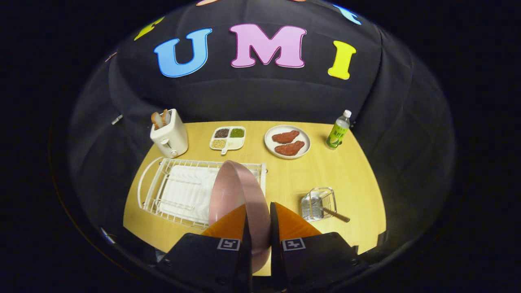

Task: Take the plate from the dish rack, then take the spoon from the basket and place it into the plate.

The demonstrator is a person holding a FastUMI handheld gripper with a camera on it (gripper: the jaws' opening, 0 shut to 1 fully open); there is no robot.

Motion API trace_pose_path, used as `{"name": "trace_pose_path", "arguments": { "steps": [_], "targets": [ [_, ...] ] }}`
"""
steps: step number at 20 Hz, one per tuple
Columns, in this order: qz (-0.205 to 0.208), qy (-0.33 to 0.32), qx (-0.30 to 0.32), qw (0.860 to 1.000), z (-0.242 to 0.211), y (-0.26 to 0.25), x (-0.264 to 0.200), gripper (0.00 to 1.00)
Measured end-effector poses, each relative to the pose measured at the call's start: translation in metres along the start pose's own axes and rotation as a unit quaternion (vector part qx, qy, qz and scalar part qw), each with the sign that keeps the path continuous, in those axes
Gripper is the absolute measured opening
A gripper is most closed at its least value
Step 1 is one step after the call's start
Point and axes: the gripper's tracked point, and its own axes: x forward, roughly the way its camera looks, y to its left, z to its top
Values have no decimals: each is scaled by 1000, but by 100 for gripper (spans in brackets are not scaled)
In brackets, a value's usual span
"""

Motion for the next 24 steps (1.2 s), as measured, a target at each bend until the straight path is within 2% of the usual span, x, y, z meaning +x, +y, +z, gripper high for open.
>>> {"name": "trace_pose_path", "arguments": {
  "steps": [5, 10, 16, 24],
  "targets": [
    [59, 58, 53, 995, -88, 1, -14, 23],
    [106, 124, 120, 979, -170, 10, 1, 23],
    [123, 118, 150, 974, -212, 10, 45, 23],
    [141, 119, 191, 964, -228, 10, 80, 23]
  ]
}}
